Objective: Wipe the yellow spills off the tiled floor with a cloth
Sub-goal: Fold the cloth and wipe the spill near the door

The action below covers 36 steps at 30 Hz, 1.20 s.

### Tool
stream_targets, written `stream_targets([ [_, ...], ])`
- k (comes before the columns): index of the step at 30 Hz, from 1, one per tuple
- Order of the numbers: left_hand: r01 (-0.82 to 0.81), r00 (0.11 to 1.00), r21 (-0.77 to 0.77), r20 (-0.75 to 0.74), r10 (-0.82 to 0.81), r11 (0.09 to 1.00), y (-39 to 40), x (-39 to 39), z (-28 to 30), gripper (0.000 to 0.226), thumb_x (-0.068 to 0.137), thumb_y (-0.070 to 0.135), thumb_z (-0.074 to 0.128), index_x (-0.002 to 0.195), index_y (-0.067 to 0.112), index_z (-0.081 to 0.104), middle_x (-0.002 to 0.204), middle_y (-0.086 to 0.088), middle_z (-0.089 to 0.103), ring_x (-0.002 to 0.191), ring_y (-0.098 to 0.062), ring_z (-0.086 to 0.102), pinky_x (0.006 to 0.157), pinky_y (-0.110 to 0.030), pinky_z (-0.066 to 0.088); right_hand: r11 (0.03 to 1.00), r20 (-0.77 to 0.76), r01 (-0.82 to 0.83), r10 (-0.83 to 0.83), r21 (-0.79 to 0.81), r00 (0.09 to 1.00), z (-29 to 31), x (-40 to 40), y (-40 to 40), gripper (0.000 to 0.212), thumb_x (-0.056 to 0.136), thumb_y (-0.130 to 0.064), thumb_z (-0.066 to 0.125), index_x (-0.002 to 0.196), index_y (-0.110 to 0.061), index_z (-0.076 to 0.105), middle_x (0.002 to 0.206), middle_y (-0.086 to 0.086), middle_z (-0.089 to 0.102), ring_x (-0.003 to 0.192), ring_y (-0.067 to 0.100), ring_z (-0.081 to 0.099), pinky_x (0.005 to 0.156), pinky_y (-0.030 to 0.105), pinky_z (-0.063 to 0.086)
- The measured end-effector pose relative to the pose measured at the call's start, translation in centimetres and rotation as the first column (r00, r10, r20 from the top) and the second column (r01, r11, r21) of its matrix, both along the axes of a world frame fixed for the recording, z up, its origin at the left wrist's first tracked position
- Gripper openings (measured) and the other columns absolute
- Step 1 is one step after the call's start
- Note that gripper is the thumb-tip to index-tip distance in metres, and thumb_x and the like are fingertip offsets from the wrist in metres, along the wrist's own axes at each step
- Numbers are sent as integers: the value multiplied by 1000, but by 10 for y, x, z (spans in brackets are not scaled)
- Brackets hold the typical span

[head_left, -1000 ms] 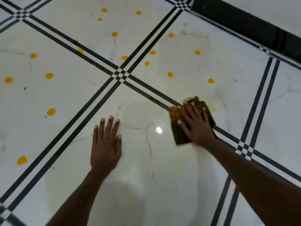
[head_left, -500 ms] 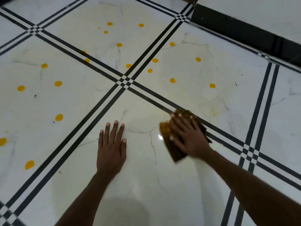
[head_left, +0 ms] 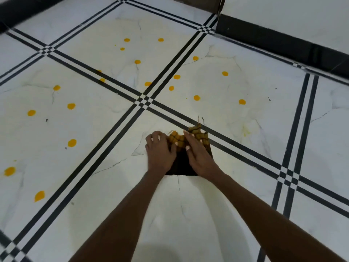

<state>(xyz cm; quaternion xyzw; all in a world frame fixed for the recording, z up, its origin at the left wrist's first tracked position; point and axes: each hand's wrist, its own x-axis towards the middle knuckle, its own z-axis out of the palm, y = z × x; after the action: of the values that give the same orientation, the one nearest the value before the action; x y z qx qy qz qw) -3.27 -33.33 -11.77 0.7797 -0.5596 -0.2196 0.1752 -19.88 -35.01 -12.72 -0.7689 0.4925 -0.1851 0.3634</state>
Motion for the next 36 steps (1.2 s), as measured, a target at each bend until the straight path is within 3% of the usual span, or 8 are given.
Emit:
stream_targets([
  [5, -82, 900, 89, -421, 112, 993, -25, -13, 17, 21, 90, 26, 76, 99, 12, 62, 103, -5, 66, 105, -26, 62, 82, -26, 48, 982, 58, 173, -177, 77, 982, 29, -14, -26, 67, 97, 0, 57, 159, -14, 37, 150, 14, 50, 134, 19, 47, 119, 42, 40],
  [11, 227, 671, -12, -723, -165, 974, -42, 1, 78, 17, 94, 1, 69, 106, 9, 59, 105, -11, 80, 102, -29, 76, 93, -42, 61, 993, -135, -108, 114, 53, 984, 55, -27, -79, 88, 71, -42, 78, 151, -20, 50, 165, 17, 36, 160, 31, 20, 130, 52, 13],
  [17, 304, 691, -56, -674, -261, 951, -61, 25, 115, 28, 94, 2, 70, 121, 9, 64, 105, -12, 81, 104, -26, 76, 91, -39, 61, 966, -319, -110, 183, 235, 930, 100, -52, -108, 56, 81, -44, 87, 129, -21, 70, 138, 2, 64, 130, 23, 56, 115, 42, 43],
  [20, 257, 766, -105, -584, -269, 961, -68, 32, 112, 21, 88, 12, 78, 108, 9, 73, 100, -16, 80, 97, -33, 76, 91, -44, 62, 998, -339, -36, 52, 55, 939, 117, -71, -105, 41, 85, -39, 84, 113, -10, 76, 117, 8, 73, 112, 27, 65, 98, 37, 49],
  [23, 132, 801, -197, -556, -221, 972, -87, 20, 115, 19, 86, 10, 80, 102, 5, 72, 95, -17, 77, 87, -26, 73, 77, -23, 59, 978, -271, 144, -180, -149, 946, 145, -82, -106, 21, 88, -35, 79, 86, -17, 68, 80, 2, 64, 83, 27, 61, 77, 44, 53],
  [27, 150, 832, -295, -477, -282, 944, -98, 0, 118, 16, 84, 7, 79, 99, 6, 74, 97, -4, 77, 95, -13, 72, 90, -25, 54, 942, -369, 128, -244, -312, 897, 162, -88, -91, 14, 93, -32, 74, 93, -18, 71, 82, 1, 64, 83, 29, 62, 68, 34, 39],
  [31, 396, 821, -90, -412, -396, 914, -69, 5, 81, 21, 83, -9, 72, 98, 5, 77, 107, -5, 77, 104, -16, 71, 98, -37, 58, 996, -682, 37, 27, 80, 731, 133, -90, -66, 24, 88, -36, 77, 110, -27, 74, 107, 4, 65, 100, 30, 67, 77, 32, 45],
  [36, 357, 893, 20, -300, -335, 934, -39, 11, 63, 22, 92, 6, 72, 114, 5, 72, 122, -11, 72, 113, -25, 67, 93, -26, 48, 974, -625, 108, 41, 199, 780, 118, -83, -35, 23, 100, -28, 64, 111, -10, 73, 106, 9, 67, 96, 28, 67, 81, 36, 55],
])
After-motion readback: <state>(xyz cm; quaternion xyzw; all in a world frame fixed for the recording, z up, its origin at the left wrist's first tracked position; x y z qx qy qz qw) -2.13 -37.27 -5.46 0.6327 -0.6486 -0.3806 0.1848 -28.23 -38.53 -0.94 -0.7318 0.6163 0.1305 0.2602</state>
